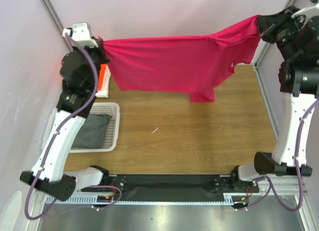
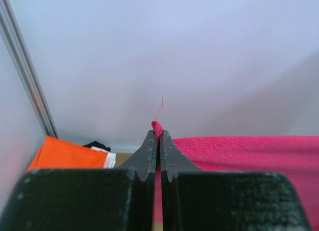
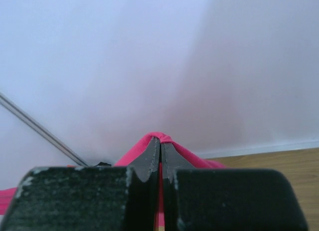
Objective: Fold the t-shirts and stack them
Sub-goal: Flatten the tshirt out
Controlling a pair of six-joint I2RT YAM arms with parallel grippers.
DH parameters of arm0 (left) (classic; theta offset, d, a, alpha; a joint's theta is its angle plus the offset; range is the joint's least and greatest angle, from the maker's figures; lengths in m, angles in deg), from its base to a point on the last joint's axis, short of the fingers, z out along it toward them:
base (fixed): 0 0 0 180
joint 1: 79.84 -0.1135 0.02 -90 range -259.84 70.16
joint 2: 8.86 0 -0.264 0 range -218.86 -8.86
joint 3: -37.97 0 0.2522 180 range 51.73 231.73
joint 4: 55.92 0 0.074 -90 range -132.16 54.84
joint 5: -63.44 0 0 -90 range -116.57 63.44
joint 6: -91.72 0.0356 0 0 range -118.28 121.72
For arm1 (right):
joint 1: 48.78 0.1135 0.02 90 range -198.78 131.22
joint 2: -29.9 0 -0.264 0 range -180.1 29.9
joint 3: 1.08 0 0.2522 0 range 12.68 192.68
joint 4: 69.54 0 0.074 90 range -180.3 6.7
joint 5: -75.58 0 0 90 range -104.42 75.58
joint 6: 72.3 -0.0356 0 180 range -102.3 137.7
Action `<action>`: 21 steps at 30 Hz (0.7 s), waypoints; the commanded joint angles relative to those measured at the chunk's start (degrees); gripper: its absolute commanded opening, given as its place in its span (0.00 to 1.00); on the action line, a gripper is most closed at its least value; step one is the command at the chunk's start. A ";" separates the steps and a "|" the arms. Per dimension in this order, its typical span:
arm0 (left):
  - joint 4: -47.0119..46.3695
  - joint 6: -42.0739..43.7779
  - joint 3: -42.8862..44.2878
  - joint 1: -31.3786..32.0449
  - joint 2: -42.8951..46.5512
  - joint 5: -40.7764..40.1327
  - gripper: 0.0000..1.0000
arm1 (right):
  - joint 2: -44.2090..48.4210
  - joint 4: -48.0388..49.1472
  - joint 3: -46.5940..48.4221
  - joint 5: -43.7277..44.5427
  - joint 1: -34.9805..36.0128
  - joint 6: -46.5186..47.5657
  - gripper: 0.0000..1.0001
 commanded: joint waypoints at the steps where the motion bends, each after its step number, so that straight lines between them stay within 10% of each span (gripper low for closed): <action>1: 0.20 1.96 2.90 -0.63 5.30 0.69 0.00 | 6.43 1.78 0.19 0.29 -0.37 1.73 0.00; 21: 25.16 -9.71 3.52 0.51 26.05 13.61 0.00 | 25.09 -25.01 9.67 3.54 -0.45 6.21 0.00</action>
